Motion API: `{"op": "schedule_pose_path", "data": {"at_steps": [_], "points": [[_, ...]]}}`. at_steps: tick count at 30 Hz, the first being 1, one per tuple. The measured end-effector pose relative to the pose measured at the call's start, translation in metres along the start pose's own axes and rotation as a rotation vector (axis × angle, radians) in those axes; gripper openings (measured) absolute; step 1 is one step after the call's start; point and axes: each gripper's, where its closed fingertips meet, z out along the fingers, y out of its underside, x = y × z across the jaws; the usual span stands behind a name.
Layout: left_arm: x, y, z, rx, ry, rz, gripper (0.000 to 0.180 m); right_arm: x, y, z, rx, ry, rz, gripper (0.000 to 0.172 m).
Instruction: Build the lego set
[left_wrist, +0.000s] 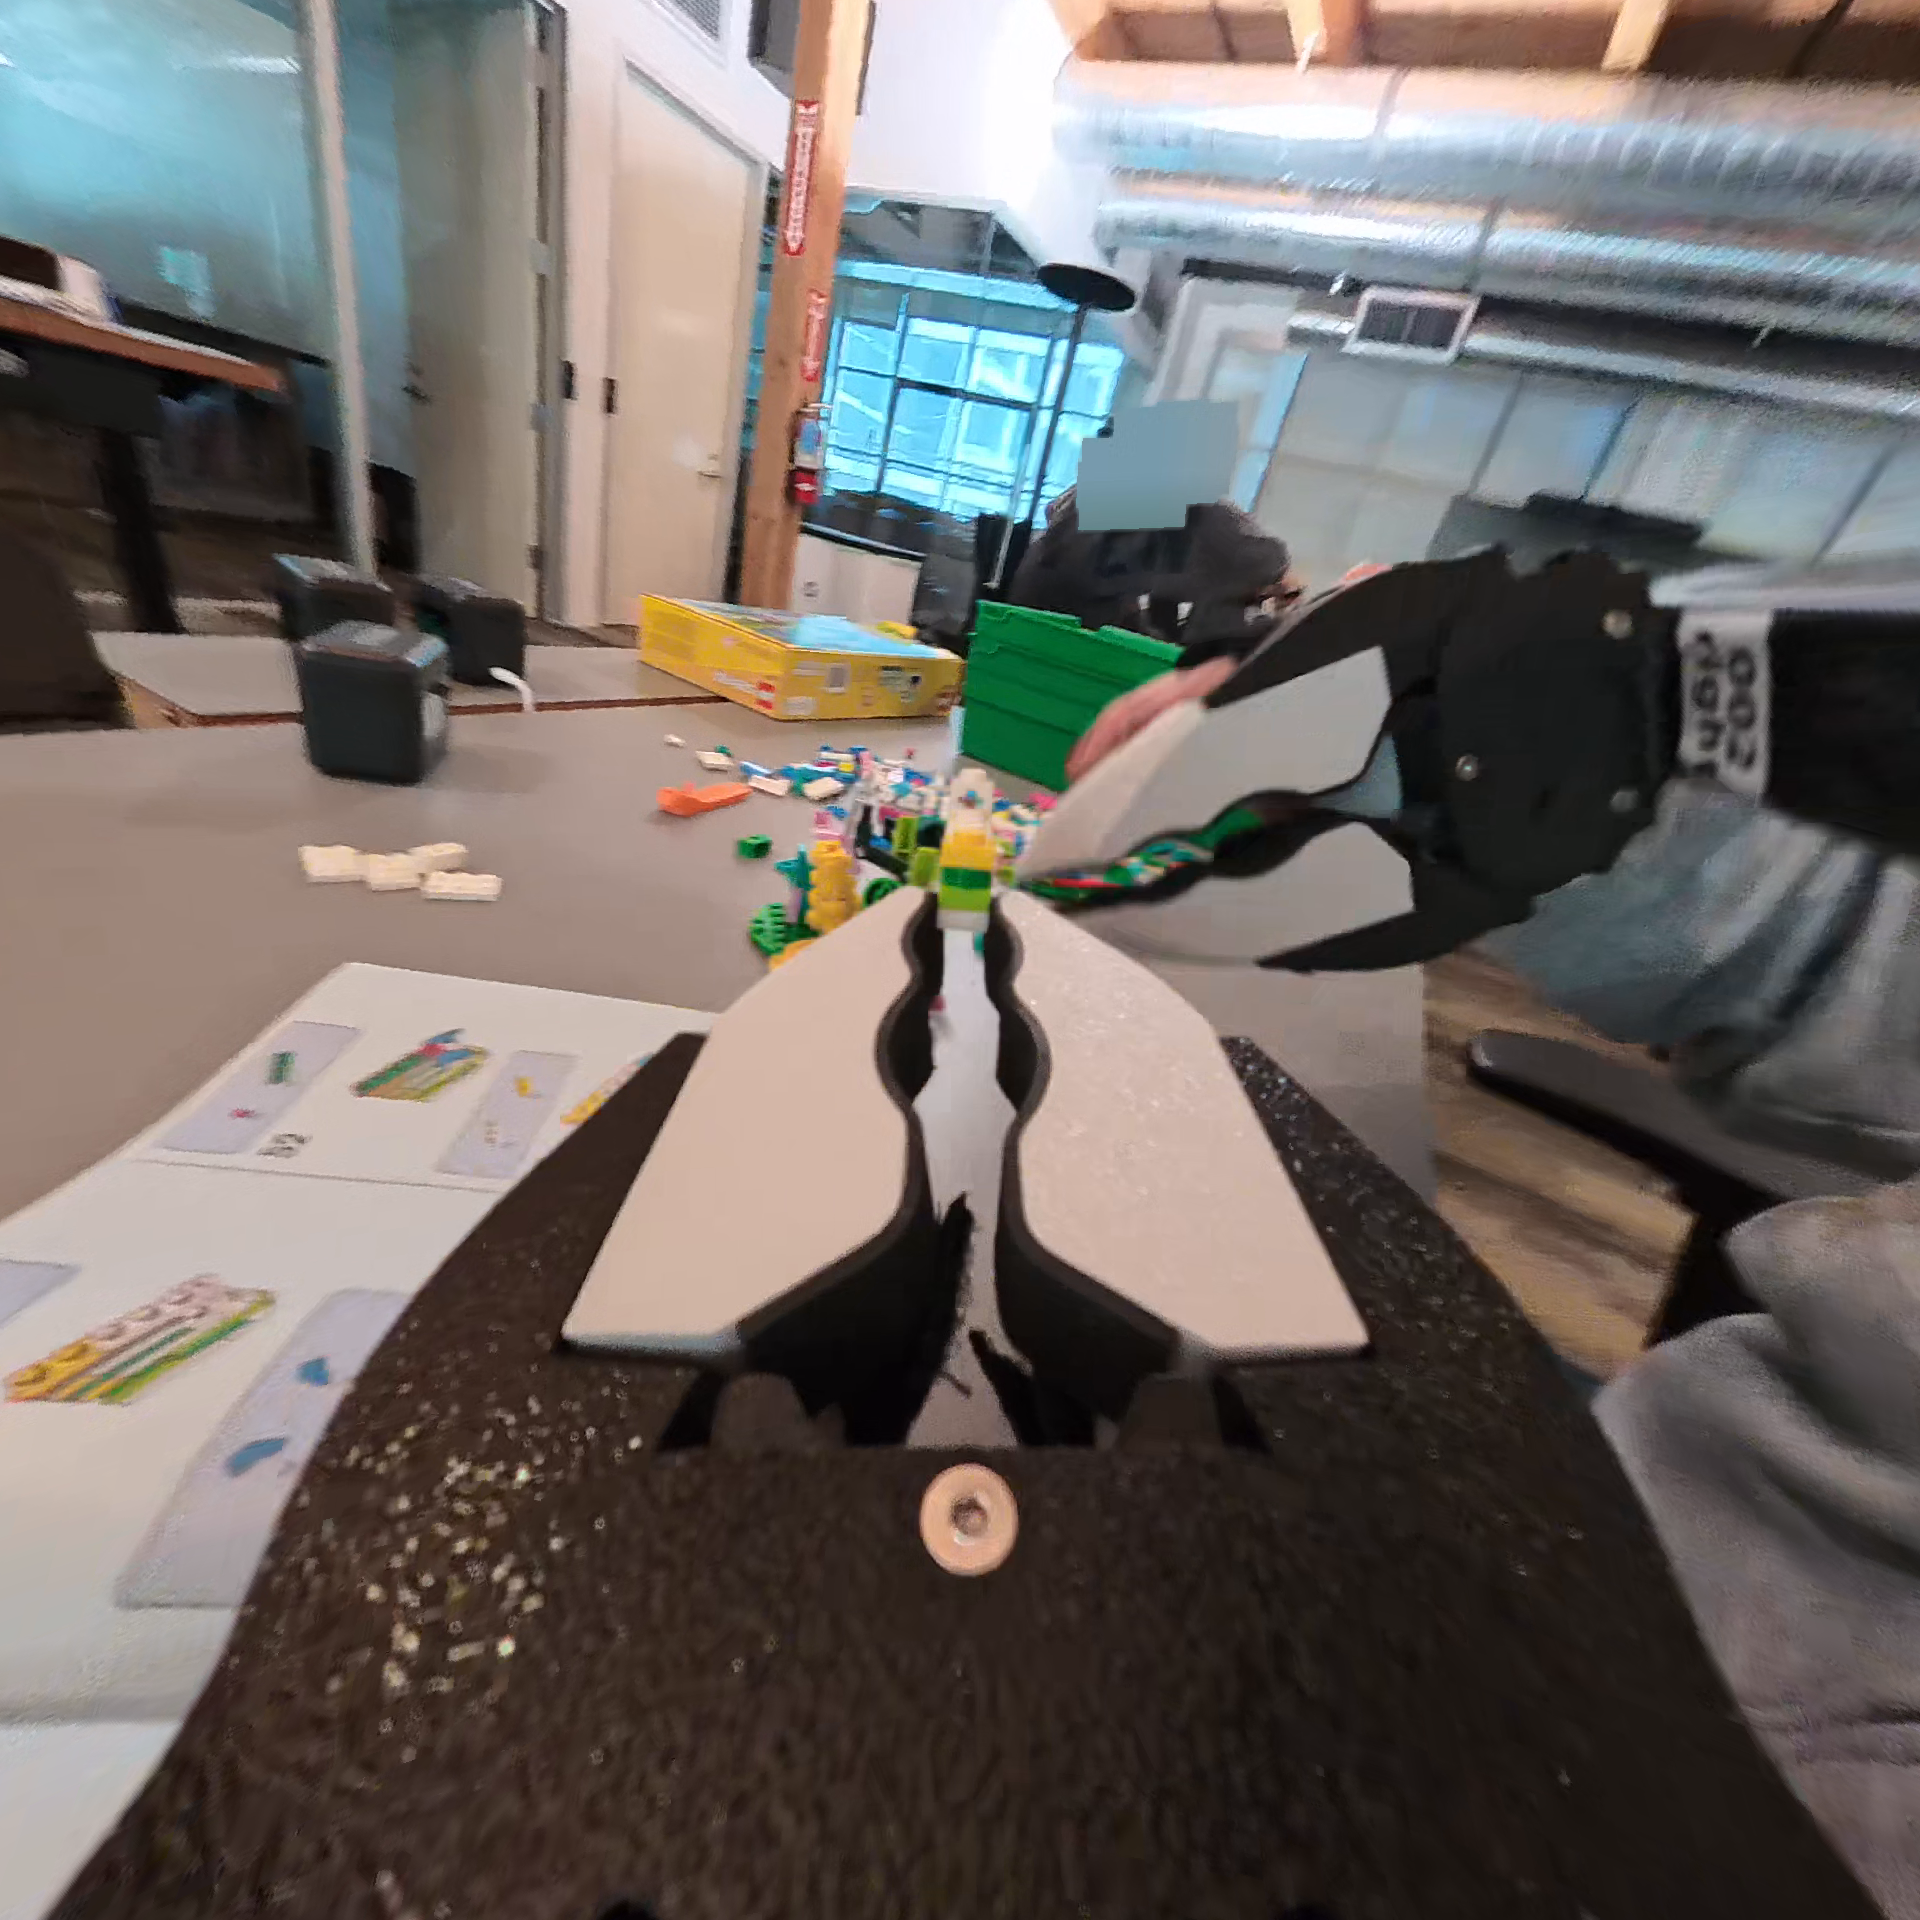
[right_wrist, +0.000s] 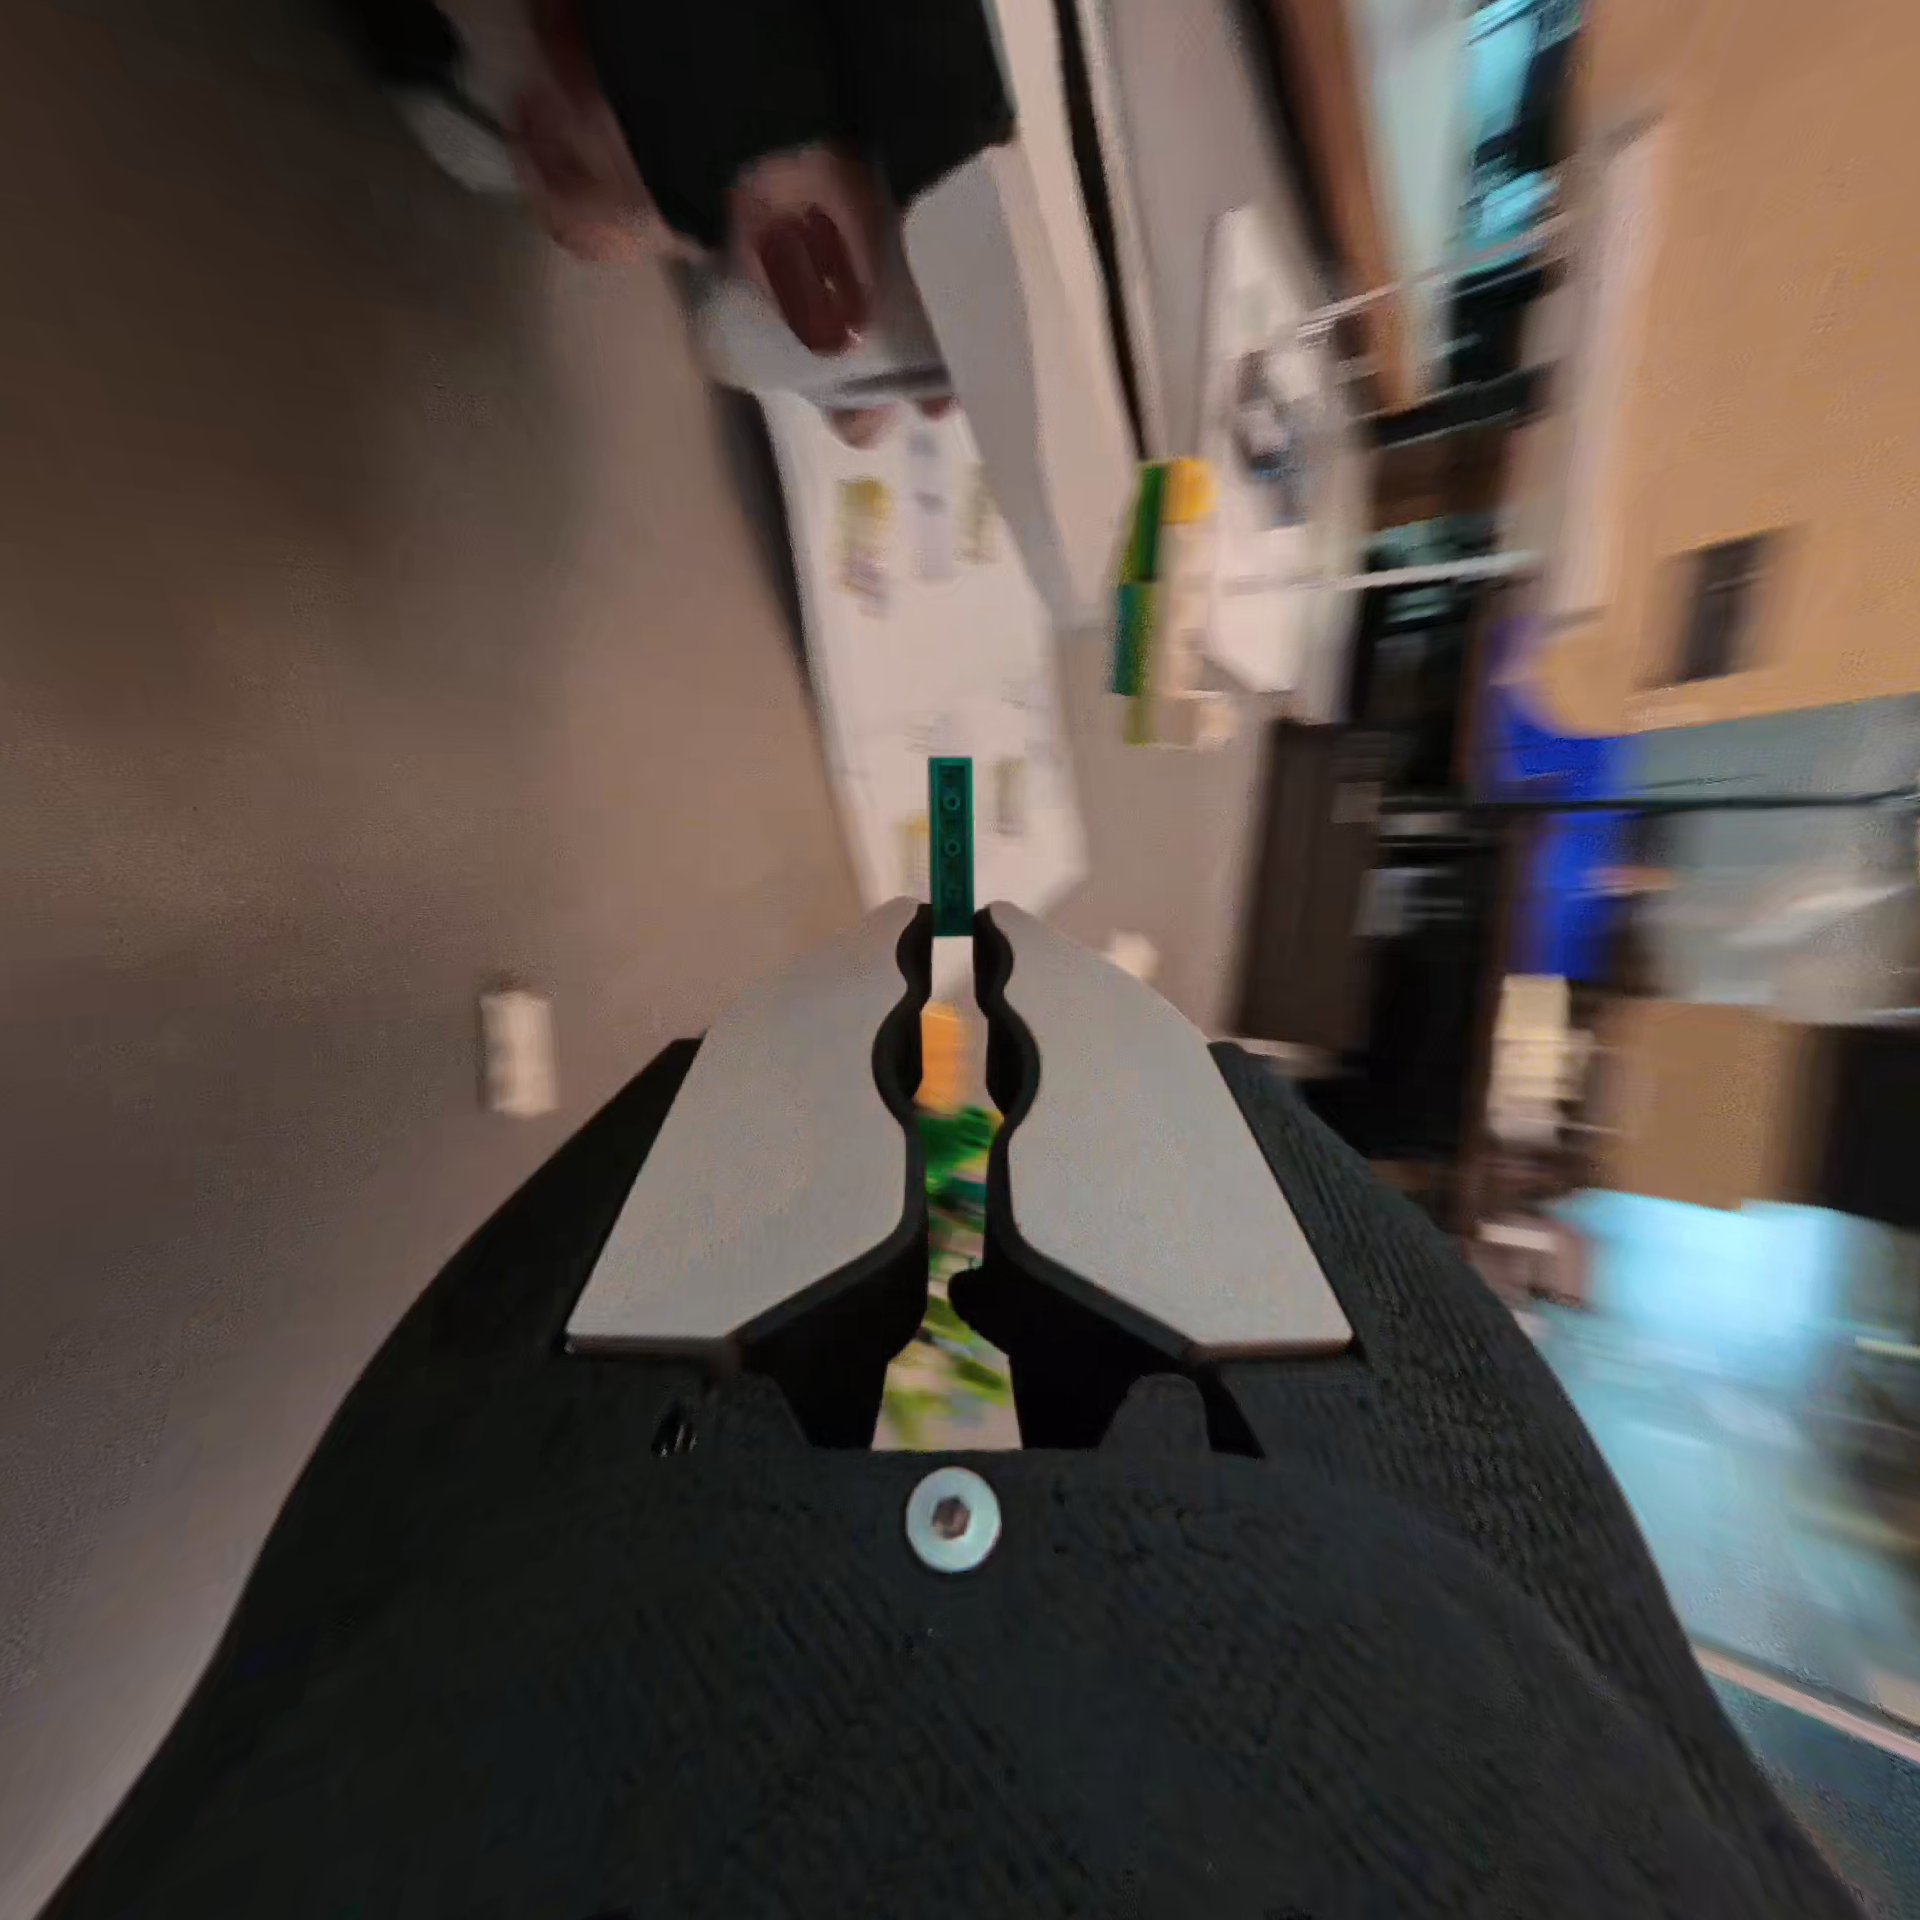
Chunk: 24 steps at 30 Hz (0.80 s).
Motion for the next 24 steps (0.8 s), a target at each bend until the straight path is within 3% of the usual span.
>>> {"op": "schedule_pose_path", "data": {"at_steps": [2,4,8,13,16,20,24], "points": [[0.003,-0.001,0.0,0.005,0.041,-0.047,0.007,0.025,0.006,-0.012,-0.055,0.198,-0.228,0.005],[0.012,0.001,0.001,-0.011,0.105,-0.066,0.007,0.035,0.013,-0.018,-0.12,0.292,-0.374,0.006],[0.03,0.011,0.007,-0.074,0.199,-0.04,0.007,0.034,0.001,-0.024,-0.073,0.362,-0.445,0.006],[0.025,0.01,0.008,-0.064,0.165,-0.049,0.007,0.033,-0.008,-0.033,-0.051,0.436,-0.635,0.006],[0.016,0.007,0.005,-0.046,0.123,-0.071,0.007,0.02,0.035,-0.025,-0.183,0.316,-0.786,0.006],[0.012,0.007,0.004,-0.042,0.098,-0.072,0.007,-0.01,0.113,-0.024,-0.383,0.045,-1.148,0.006],[0.012,0.009,0.006,-0.055,0.094,-0.059,0.007,-0.026,0.162,-0.031,-0.524,-0.155,-1.28,0.006]]}}
